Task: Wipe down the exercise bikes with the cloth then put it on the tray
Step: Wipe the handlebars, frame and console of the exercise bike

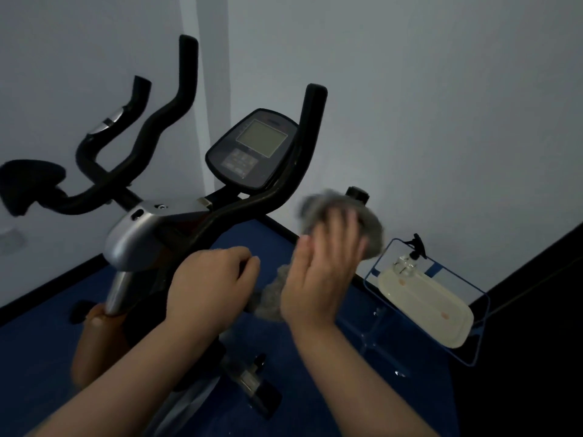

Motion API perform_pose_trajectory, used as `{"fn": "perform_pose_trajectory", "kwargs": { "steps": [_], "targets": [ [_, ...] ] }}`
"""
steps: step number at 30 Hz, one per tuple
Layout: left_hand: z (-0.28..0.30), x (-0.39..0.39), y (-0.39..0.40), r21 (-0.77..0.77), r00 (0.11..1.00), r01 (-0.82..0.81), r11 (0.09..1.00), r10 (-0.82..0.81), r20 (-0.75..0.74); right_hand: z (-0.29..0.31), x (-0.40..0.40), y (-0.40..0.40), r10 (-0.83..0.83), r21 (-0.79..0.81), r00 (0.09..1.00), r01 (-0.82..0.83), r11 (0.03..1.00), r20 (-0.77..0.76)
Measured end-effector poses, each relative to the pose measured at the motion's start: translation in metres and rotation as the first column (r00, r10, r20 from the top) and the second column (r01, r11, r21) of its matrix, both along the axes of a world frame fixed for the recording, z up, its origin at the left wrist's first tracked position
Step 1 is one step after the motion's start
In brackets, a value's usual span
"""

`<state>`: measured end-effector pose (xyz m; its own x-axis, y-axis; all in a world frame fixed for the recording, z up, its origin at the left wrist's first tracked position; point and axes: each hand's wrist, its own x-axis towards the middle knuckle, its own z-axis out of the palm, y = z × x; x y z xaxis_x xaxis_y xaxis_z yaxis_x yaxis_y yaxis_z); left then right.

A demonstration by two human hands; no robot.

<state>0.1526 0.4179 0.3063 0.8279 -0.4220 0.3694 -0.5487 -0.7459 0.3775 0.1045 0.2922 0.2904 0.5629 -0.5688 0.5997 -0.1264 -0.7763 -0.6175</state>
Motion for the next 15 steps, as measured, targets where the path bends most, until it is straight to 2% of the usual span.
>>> {"fn": "perform_pose_trajectory", "kwargs": {
  "steps": [2,4,7,9,11,15],
  "targets": [
    [0.001,-0.006,0.007,-0.175,0.999,-0.002,0.985,0.009,0.039,0.004,-0.007,0.001,0.135,-0.258,0.971,-0.185,0.948,-0.2],
    [0.0,-0.011,0.016,-0.303,0.994,-0.002,0.953,0.035,0.103,0.007,-0.017,0.007,0.229,-0.37,0.889,-0.383,0.846,-0.396],
    [-0.011,-0.014,0.033,-0.217,0.971,-0.043,0.975,0.092,0.219,0.013,-0.032,-0.018,0.37,-0.457,0.733,-0.658,0.599,-0.57],
    [-0.022,-0.017,0.046,-0.154,0.954,-0.131,0.979,0.167,0.25,0.026,-0.032,-0.05,0.377,-0.49,0.667,-0.736,0.467,-0.643],
    [-0.03,-0.021,0.055,-0.209,0.94,-0.223,0.952,0.267,0.212,0.032,-0.03,-0.056,0.309,-0.508,0.666,-0.73,0.458,-0.678],
    [-0.037,-0.023,0.057,-0.374,0.918,-0.296,0.879,0.37,0.143,0.014,-0.019,0.009,0.14,-0.565,0.737,-0.612,0.554,-0.661]
  ]
}}
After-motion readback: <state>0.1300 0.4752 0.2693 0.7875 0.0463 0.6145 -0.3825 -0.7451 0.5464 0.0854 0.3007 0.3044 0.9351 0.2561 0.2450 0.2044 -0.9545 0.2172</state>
